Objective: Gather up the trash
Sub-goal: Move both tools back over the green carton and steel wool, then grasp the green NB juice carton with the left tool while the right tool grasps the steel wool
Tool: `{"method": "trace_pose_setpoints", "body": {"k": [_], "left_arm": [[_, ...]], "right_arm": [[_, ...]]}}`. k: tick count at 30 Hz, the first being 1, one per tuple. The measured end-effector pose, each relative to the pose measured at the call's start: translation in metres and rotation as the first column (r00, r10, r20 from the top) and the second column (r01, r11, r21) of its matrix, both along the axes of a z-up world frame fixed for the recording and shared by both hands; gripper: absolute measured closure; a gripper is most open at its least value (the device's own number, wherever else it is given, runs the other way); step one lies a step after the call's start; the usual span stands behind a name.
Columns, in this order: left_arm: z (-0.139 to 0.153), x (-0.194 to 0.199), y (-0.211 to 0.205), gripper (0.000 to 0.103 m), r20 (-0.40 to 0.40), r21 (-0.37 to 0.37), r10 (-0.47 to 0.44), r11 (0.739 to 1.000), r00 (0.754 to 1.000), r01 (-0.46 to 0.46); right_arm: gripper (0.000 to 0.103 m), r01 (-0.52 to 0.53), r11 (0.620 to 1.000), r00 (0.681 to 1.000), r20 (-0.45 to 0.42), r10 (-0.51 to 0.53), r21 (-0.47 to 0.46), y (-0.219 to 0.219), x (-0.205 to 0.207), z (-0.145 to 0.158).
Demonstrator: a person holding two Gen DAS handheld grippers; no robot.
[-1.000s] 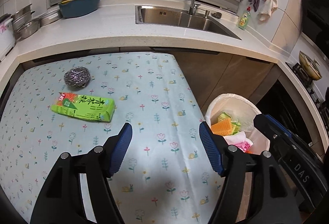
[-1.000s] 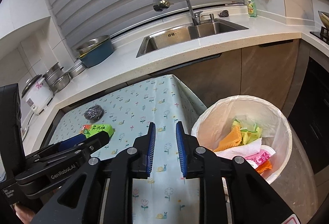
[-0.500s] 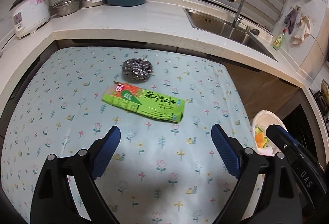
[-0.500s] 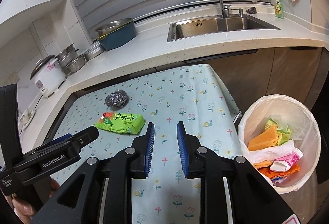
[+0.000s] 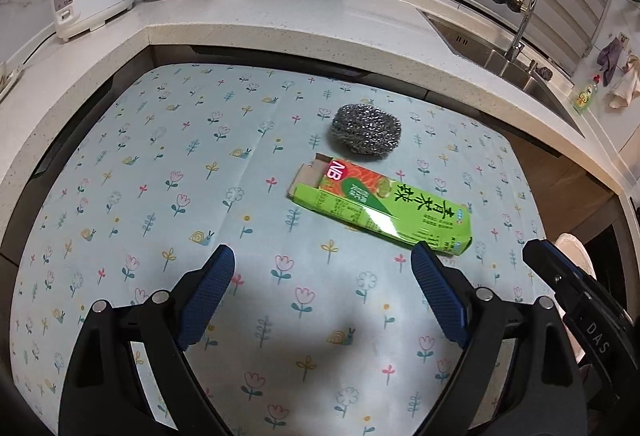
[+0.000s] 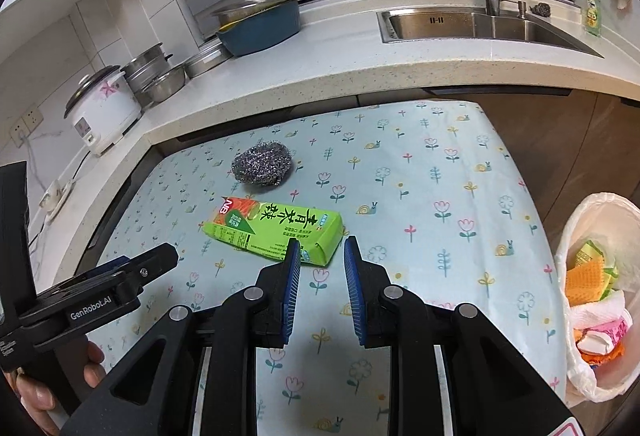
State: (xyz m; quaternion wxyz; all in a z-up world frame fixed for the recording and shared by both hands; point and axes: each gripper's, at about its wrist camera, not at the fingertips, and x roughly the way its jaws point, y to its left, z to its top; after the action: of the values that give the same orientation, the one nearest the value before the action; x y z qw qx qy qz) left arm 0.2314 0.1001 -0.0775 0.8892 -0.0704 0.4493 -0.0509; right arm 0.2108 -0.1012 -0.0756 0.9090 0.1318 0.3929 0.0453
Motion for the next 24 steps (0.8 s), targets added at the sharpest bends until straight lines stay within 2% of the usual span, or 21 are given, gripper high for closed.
{"method": "trace_pose_setpoints", "body": {"k": [10, 15, 19, 24], "left_arm": [[-0.019, 0.028, 0.023, 0.017, -0.059, -0.054, 0.055, 0.997, 0.997, -0.058], [-0.023, 0.043, 0.026, 0.017, -0.078, -0.061, 0.081, 0.994, 0.994, -0.086], [-0.026, 0.048, 0.027, 0.017, -0.093, -0.075, 0.095, 0.992, 0.991, -0.102], [-0.034, 0.040, 0.024, 0.017, -0.118, -0.086, 0.096, 0.991, 0.988, -0.106]], "right_arm": [[0.080, -0.014, 1.000, 0.999, -0.048, 0.015, 0.013, 0.013, 0.067, -0.024], [0.080, -0.024, 0.999, 0.995, -0.099, 0.028, 0.034, 0.016, 0.092, -0.042], [0.079, -0.039, 0.997, 0.990, -0.134, 0.048, 0.066, 0.021, 0.089, -0.052], [0.078, -0.058, 0.990, 0.986, -0.148, 0.076, 0.126, 0.034, 0.058, -0.055]]}}
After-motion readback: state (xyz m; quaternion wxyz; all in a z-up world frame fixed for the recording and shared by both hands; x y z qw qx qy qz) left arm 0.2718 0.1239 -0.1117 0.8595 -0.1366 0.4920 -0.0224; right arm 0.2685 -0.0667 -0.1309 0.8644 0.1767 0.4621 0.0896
